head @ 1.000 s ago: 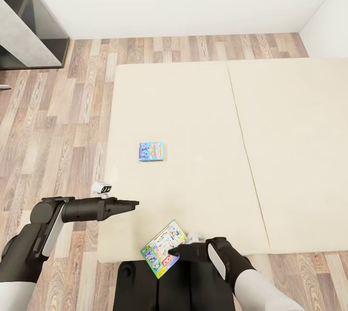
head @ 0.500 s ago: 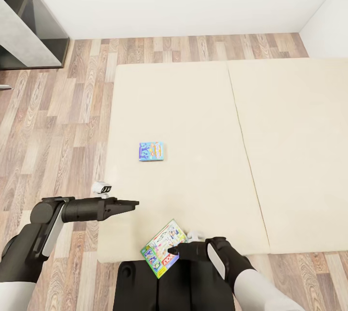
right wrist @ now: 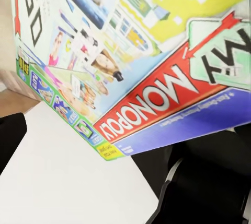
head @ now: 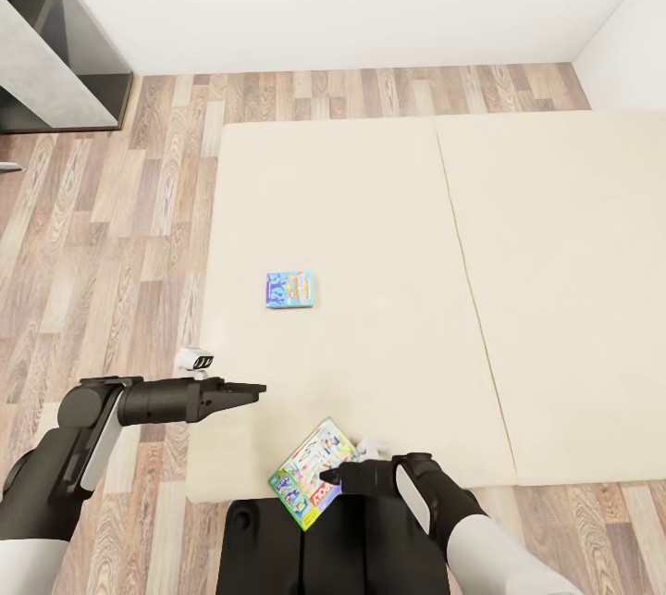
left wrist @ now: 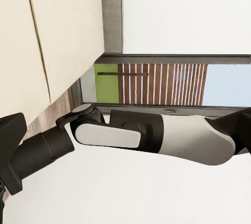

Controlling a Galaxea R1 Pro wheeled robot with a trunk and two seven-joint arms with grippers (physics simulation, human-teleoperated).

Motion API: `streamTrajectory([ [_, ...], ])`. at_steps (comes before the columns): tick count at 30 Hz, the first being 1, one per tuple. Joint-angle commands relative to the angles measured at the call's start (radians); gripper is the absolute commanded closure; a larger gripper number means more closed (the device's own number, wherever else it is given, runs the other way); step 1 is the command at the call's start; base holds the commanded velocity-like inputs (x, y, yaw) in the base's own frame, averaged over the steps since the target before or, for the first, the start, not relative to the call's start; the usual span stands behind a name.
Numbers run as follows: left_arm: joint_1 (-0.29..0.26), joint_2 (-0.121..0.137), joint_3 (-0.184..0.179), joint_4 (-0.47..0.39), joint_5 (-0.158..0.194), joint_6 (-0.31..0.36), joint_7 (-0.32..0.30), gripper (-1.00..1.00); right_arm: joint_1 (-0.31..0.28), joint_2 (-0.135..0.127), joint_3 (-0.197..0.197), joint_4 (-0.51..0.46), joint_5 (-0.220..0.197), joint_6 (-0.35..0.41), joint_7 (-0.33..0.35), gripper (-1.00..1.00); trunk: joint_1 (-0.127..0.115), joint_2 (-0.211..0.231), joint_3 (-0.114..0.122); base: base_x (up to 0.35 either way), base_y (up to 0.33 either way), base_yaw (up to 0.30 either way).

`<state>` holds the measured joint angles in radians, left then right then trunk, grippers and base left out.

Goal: Put all the toys in the child's room - the three board games (two on the bed and one on the table), the two jigsaw puzzles on the table, and the tennis ball on the table - inside the toy box on the table in the child's room.

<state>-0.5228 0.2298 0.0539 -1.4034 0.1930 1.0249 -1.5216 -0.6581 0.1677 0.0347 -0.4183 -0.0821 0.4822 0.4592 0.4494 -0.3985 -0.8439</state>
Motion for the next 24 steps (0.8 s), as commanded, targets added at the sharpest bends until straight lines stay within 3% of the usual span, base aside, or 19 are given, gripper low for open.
streamTrajectory([
  [1,0.0,0.0,0.0,-0.001,0.0,0.011,-0.003,-1.0,0.0,0.0,0.004,-0.002,-0.008,0.004,-0.001,-1.0,0.001,-0.001,-0.001,0.0,0.0,0.0],
  [15,0.0,0.0,0.0,-0.001,-0.001,0.011,-0.003,-1.0,-0.001,0.0,0.002,-0.003,-0.01,-0.013,0.002,-1.0,0.001,-0.001,-0.001,0.0,0.0,0.0],
  [24,0.0,0.0,0.0,0.0,0.0,0.011,-0.003,-1.0,-0.004,0.0,0.002,-0.008,-0.047,-0.011,0.005,-1.0,0.001,-0.001,-0.001,0.0,0.0,0.0],
])
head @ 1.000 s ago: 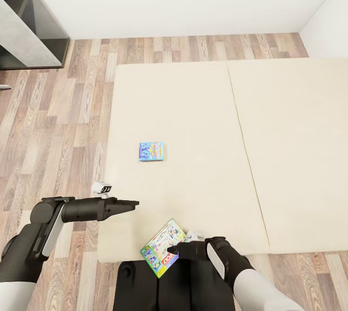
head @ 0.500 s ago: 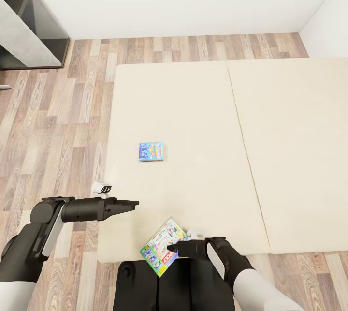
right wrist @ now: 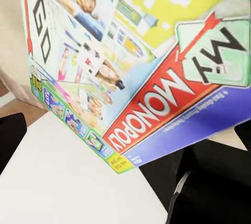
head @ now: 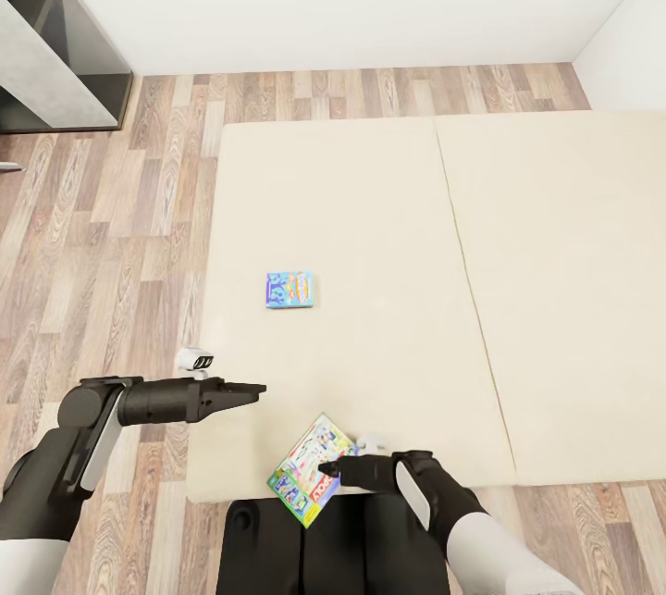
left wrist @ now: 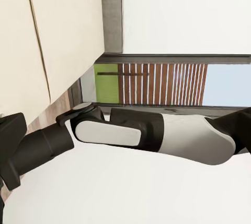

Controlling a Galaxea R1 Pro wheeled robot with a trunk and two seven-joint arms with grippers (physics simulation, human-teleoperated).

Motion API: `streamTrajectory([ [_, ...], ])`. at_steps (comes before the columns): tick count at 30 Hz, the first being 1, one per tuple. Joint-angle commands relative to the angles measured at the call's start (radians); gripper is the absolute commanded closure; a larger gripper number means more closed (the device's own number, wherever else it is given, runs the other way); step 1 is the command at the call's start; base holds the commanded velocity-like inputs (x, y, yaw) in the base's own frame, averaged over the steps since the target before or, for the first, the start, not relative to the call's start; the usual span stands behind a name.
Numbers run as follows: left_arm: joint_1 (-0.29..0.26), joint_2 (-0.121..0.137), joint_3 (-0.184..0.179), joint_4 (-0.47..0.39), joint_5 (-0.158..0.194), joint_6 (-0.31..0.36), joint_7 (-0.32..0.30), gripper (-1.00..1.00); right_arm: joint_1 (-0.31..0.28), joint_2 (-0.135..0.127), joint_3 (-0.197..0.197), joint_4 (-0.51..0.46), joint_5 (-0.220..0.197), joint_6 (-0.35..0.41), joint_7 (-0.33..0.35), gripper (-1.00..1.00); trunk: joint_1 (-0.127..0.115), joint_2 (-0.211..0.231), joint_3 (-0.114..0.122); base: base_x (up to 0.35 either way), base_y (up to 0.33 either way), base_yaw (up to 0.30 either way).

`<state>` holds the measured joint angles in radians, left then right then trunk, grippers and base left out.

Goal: Put all the toys in the child's room - the three board games (two on the bed and one on the table), the two jigsaw puzzles on the table, and the tennis ball on the table - inside the toy box on the table in the child's room.

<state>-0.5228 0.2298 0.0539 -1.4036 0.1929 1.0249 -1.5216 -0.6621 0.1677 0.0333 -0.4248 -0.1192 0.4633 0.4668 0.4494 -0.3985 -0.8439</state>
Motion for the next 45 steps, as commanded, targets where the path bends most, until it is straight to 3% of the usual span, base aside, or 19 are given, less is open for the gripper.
streamTrajectory([
  [1,0.0,0.0,0.0,0.0,0.0,0.011,-0.003,-1.0,-0.003,-0.001,0.004,-0.002,-0.011,0.008,-0.002,-1.0,0.001,-0.001,-0.001,0.0,0.0,0.0],
  [8,0.0,0.0,0.001,0.0,0.0,0.011,-0.003,-1.0,-0.036,-0.01,0.004,-0.002,-0.016,0.03,0.001,-1.0,0.001,-0.001,-0.001,0.0,0.0,0.0],
  [17,0.0,0.0,0.026,0.0,-0.001,0.011,-0.003,-1.0,-0.039,-0.009,0.005,-0.002,-0.014,0.045,0.0,-1.0,0.001,-0.001,-0.001,0.0,0.0,0.0],
  [35,0.0,0.0,0.029,0.0,-0.001,0.011,-0.002,-1.0,-0.039,-0.007,0.006,-0.018,-0.014,0.039,0.001,-1.0,0.001,-0.001,-0.001,0.0,0.0,0.0],
  [40,0.0,0.0,0.029,0.0,-0.002,0.011,-0.002,-1.0,-0.039,-0.002,0.006,-0.042,-0.014,0.039,-0.002,-1.0,0.001,-0.001,-0.001,0.0,0.0,0.0],
  [45,0.0,0.0,0.029,0.0,-0.002,0.01,-0.002,-1.0,-0.041,-0.002,0.009,-0.13,-0.013,0.053,-0.007,-1.0,0.001,-0.001,-0.001,0.0,0.0,0.0],
])
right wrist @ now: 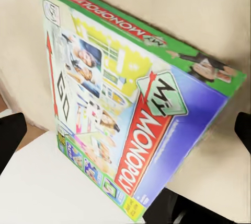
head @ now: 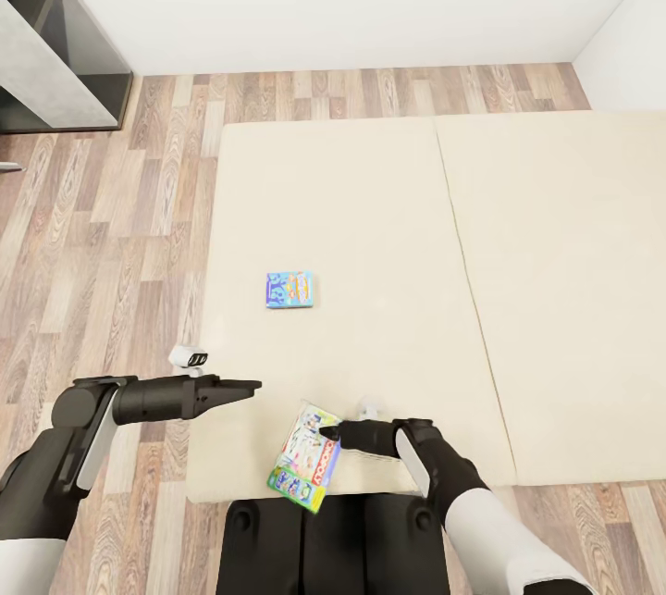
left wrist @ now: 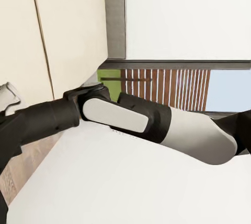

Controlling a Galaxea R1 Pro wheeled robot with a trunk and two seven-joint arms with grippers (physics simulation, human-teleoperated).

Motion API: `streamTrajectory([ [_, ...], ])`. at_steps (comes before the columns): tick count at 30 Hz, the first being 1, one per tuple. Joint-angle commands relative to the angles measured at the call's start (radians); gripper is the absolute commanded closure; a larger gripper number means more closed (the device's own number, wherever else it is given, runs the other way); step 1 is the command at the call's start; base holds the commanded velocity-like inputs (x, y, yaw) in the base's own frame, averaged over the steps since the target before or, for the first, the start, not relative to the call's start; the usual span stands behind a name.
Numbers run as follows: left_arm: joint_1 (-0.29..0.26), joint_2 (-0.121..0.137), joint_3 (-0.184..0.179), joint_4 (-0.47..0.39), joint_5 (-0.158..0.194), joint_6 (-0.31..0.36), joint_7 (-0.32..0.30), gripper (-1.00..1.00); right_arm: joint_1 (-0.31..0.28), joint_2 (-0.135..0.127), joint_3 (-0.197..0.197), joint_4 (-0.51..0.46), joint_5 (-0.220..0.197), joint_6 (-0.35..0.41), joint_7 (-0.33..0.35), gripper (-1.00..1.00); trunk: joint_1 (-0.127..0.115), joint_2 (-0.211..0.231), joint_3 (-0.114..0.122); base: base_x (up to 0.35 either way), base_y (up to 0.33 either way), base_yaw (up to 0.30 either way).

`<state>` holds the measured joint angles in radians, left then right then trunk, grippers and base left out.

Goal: Put all the toys in the child's room - the three board games (two on the bed and one on the table), the two jigsaw puzzles on the table, and the tennis ball on the table - inside the toy box on the table in the child's room.

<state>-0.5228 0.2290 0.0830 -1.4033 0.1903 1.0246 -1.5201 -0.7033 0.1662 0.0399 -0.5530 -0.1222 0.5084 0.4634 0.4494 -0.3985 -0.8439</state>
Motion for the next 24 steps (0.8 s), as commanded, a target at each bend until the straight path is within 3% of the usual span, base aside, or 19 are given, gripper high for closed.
streamTrajectory([
  [1,0.0,0.0,0.0,0.0,0.0,0.01,-0.003,-1.0,0.0,0.0,0.003,-0.008,-0.009,0.009,-0.005,-1.0,0.001,-0.001,-0.001,0.0,0.0,0.0],
  [19,0.0,-0.001,-0.001,0.0,0.0,0.009,-0.002,-1.0,-0.001,0.0,0.002,-0.024,-0.001,0.014,-0.015,-1.0,0.001,-0.001,-0.001,0.0,0.0,0.0],
  [24,0.0,-0.001,0.0,0.0,0.001,0.009,-0.002,-1.0,-0.001,0.003,0.001,-0.019,-0.009,0.017,-0.052,-1.0,0.001,-0.001,-0.001,0.0,0.0,0.0],
])
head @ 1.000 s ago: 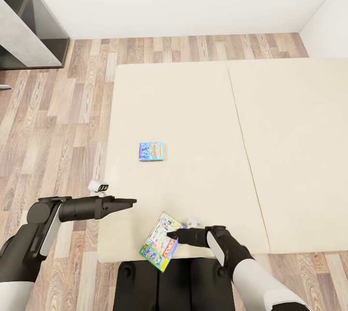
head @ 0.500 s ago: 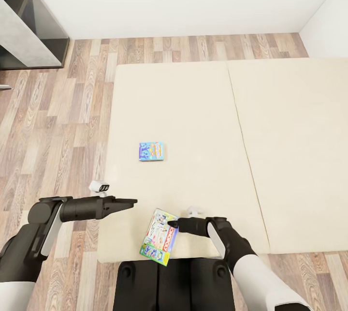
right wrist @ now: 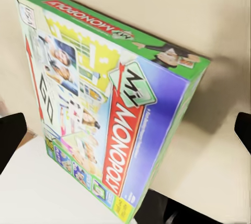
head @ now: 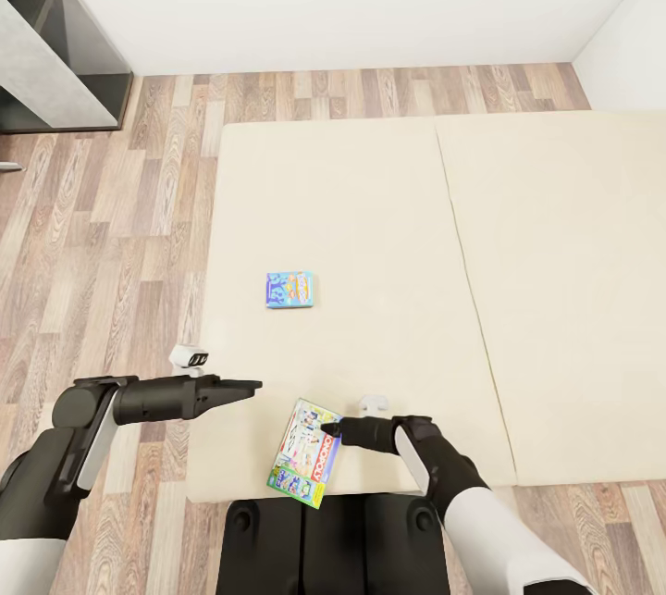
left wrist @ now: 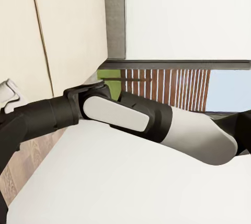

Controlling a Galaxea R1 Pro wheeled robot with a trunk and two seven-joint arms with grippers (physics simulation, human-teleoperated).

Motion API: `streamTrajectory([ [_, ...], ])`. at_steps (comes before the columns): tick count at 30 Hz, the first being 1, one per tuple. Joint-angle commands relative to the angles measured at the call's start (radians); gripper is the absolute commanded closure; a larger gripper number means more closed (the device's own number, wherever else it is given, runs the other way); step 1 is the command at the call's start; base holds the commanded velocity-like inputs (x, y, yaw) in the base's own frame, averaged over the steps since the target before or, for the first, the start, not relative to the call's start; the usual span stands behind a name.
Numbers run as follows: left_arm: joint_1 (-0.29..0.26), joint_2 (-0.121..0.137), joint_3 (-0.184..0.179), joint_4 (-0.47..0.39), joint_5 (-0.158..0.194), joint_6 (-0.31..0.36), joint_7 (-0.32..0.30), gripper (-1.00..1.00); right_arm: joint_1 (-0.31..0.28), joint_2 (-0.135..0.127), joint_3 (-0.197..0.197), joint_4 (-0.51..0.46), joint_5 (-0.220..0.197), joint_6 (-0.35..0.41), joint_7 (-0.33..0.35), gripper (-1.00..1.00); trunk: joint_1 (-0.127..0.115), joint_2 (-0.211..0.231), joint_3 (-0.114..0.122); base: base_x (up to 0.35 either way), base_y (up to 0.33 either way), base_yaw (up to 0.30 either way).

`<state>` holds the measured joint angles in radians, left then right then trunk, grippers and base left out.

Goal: Put all the toys in the child's room - the three board games (two on the bed and one on the table), the two jigsaw puzzles on the table, and the tennis ball on the table - inside the toy box on the table in the child's room.

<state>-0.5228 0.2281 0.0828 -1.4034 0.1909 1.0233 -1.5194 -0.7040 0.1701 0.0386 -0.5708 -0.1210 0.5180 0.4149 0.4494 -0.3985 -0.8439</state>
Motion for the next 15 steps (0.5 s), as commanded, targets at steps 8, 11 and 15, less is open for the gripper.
streamTrajectory([
  [8,0.0,0.001,0.0,0.0,0.0,0.011,-0.003,-1.0,0.001,0.004,0.003,0.004,-0.013,0.006,-0.05,-1.0,0.001,-0.001,-0.001,0.0,0.0,0.0],
  [11,0.0,0.002,0.002,0.0,-0.001,0.011,-0.003,-1.0,0.001,0.004,0.004,0.004,-0.014,0.006,-0.057,-1.0,0.001,-0.001,-0.001,0.0,0.0,0.0],
  [15,0.0,0.001,0.004,-0.001,0.0,0.011,-0.003,-1.0,0.001,0.004,0.002,0.006,-0.015,0.003,-0.064,-1.0,0.001,-0.001,-0.001,0.0,0.0,0.0],
])
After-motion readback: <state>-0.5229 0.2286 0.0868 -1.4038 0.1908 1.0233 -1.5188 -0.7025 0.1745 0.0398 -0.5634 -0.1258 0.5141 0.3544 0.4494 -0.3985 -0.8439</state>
